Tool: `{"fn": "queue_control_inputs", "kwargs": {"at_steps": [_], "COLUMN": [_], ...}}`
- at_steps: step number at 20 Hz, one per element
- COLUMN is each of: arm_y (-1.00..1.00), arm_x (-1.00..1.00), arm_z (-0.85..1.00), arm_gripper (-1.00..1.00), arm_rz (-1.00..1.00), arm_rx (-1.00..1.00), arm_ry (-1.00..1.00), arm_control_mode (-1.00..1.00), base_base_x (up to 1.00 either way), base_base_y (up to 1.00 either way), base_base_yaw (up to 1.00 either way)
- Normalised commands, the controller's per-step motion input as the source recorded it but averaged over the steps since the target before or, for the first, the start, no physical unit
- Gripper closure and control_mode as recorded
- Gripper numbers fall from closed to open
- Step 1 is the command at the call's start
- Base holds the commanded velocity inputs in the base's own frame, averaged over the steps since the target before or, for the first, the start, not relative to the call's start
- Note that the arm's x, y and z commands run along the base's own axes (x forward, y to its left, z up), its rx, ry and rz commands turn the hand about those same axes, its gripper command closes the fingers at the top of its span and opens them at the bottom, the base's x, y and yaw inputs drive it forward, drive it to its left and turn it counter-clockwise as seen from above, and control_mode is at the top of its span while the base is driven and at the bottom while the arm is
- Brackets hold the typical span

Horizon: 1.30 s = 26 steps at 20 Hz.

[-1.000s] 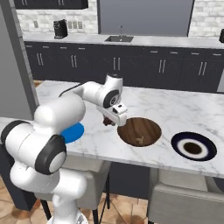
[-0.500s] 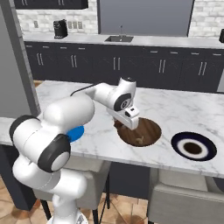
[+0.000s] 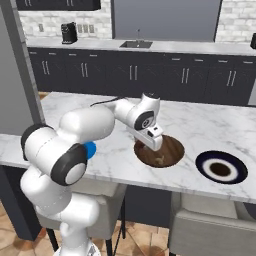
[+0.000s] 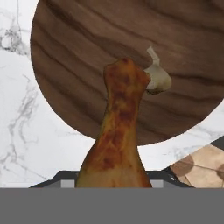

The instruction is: Pick the chicken drumstick and garlic from their plates and place them in the bowl. Then put the bowl in the fridge.

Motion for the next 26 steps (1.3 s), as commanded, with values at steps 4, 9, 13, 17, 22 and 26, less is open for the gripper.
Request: {"fn": "queue_control_inputs", "kwargs": {"at_steps": [4, 9, 13, 17, 22, 26], "arm_y": [-0.03, -0.01, -0.03, -0.09, -0.15, -0.09], "arm_x": [0.15, 0.17, 0.26, 0.08, 0.0, 0.0], "arm_z": [-0.24, -0.22, -0.16, -0.16, -0.2, -0.15], "arm_gripper": [1.0, 1.0, 1.0, 1.0, 1.0, 1.0], "arm_rz": [0.0, 0.0, 0.0, 0.0, 0.0, 0.0], "arm_rx": [0.0, -0.01, -0.06, -0.06, -0.01, 0.01], "arm_ry": [0.0, 0.0, 0.0, 0.0, 0.0, 0.0], "arm_control_mode": [-1.0, -1.0, -1.0, -1.0, -1.0, -1.0], "base_base_x": [0.0, 0.0, 0.0, 0.0, 0.0, 0.0], "base_base_y": [0.0, 0.0, 0.0, 0.0, 0.0, 0.0], "base_base_yaw": [0.0, 0.0, 0.0, 0.0, 0.0, 0.0]}}
